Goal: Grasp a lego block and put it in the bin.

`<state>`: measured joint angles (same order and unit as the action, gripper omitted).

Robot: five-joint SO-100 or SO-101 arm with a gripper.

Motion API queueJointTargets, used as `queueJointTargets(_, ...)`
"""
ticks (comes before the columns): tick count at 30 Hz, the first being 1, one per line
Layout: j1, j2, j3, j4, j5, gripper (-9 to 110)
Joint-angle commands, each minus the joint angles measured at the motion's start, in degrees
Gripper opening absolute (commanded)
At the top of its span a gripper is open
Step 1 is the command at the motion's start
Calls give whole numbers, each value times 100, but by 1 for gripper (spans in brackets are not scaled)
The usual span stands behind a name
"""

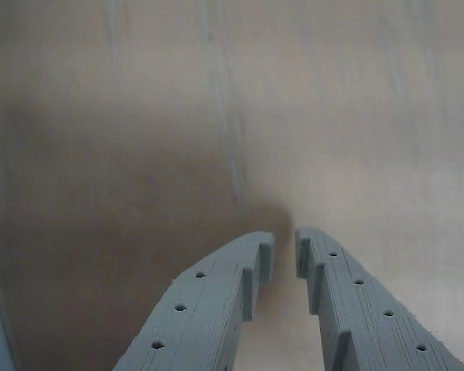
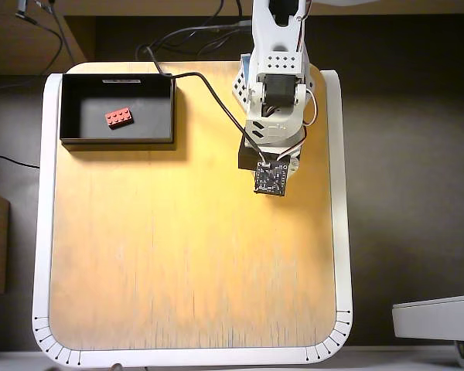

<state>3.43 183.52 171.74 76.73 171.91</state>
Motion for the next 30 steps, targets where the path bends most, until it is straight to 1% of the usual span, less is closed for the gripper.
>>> queueJointTargets(1,-62,527,1011,70,-176,0)
queueJointTargets(11,-44,527,1011,70,-580,0)
queueJointTargets(30,-70,527,1011,62,-589,0)
